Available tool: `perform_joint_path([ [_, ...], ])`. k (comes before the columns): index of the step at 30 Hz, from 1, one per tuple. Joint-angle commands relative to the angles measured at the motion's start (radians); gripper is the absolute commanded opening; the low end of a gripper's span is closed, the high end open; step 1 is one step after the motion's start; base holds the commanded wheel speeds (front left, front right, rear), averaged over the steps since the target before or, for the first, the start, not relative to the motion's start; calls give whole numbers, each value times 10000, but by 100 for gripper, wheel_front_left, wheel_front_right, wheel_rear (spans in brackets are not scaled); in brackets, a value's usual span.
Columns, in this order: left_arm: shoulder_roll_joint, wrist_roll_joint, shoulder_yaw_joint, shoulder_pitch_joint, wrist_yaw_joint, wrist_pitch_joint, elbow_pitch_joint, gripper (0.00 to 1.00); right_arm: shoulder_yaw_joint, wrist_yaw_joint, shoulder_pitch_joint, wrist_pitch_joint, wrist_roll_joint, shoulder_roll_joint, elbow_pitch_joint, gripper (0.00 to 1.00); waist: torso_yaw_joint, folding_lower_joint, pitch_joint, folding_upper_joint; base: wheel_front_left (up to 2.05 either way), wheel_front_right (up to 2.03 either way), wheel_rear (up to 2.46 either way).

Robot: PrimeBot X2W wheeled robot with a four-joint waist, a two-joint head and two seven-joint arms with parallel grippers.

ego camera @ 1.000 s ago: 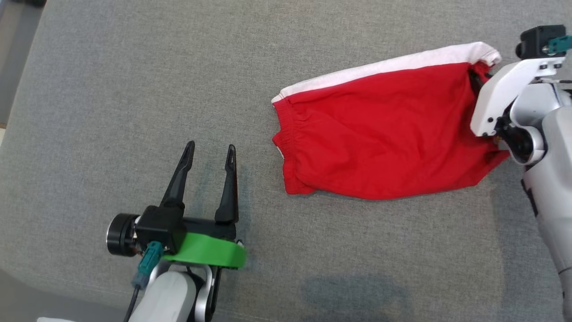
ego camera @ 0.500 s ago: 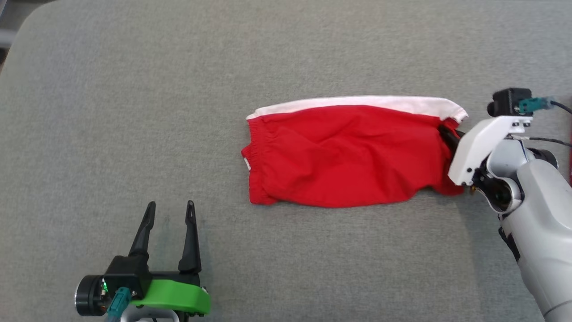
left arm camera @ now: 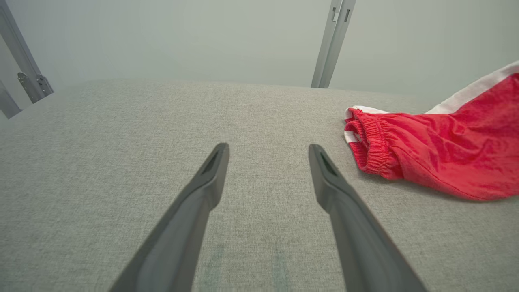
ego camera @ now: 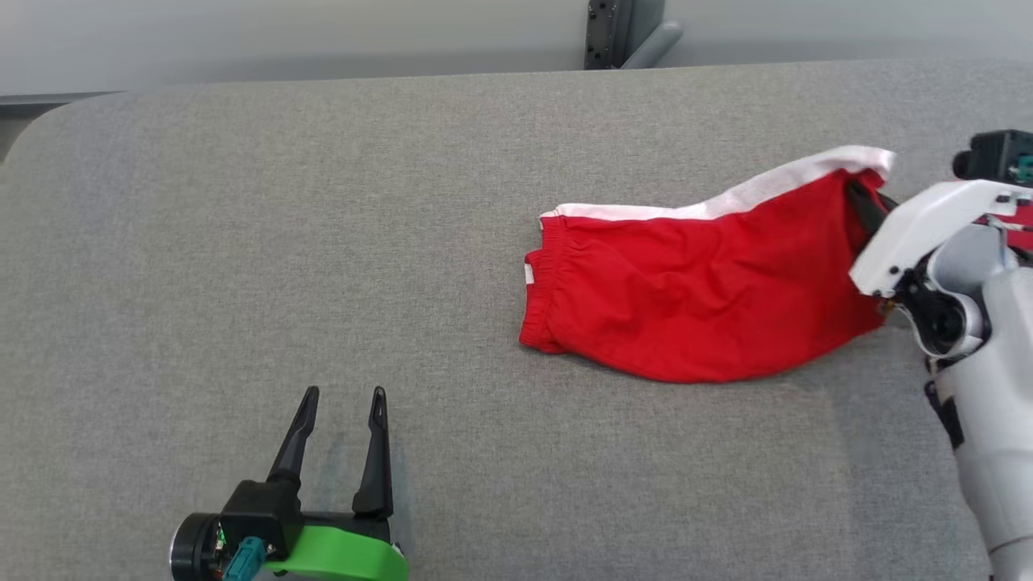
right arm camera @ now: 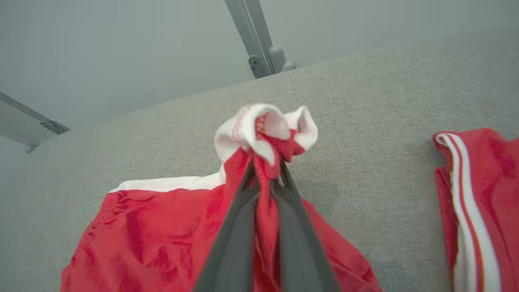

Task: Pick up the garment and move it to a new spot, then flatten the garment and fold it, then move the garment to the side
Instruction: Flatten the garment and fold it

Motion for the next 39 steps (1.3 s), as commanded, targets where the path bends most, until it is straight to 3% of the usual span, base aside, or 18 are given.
perform_joint_path([
  [1, -53, 95, 62, 151, -42, -28, 22, 100, 167, 4, 2, 108, 150, 310, -459, 0, 162, 0, 55, -1, 0, 0, 0],
  [6, -222, 240, 88, 199, -179, -28, 107, 100, 907, 4, 397, 794, 198, 1305, -2207, 0, 316, 0, 63, -1, 0, 0, 0],
  [11, -384, 365, -40, -77, -353, -27, 260, 100, 1158, 4, 611, 968, -324, 2143, -2555, 0, 573, 0, 214, -1, 0, 0, 0],
  [15, -489, 493, -258, -238, -534, -28, 480, 100, 1449, 4, 619, 700, -540, 2395, -2139, 0, 869, 0, 363, -1, 0, 0, 0],
  [30, -707, 624, -590, -279, -747, -29, 1109, 100, 3429, 4, -997, -1688, 1346, 2404, 1348, 0, 1415, 0, 335, -1, 0, 0, 0],
  [31, -717, 617, -625, -282, -751, -29, 1142, 100, 3631, 4, -1085, -1882, 1516, 2412, 1501, 8, 1417, 0, 303, -1, 0, 0, 0],
  [32, -725, 604, -655, -279, -758, -29, 1163, 100, 3772, 4, -1134, -2074, 1717, 2417, 1677, 32, 1411, 0, 266, -1, 0, 0, 0],
  [33, -728, 587, -661, -267, -759, -29, 1179, 100, 3976, 4, -1194, -2343, 1824, 2412, 1766, 100, 1387, 0, 228, -1, 0, 0, 0],
  [39, -741, 563, -443, 24, -646, -29, 1175, 100, 4993, 4, -1323, -3800, 1878, 2387, 1750, 100, 988, 0, -95, -1, 0, 0, 0],
])
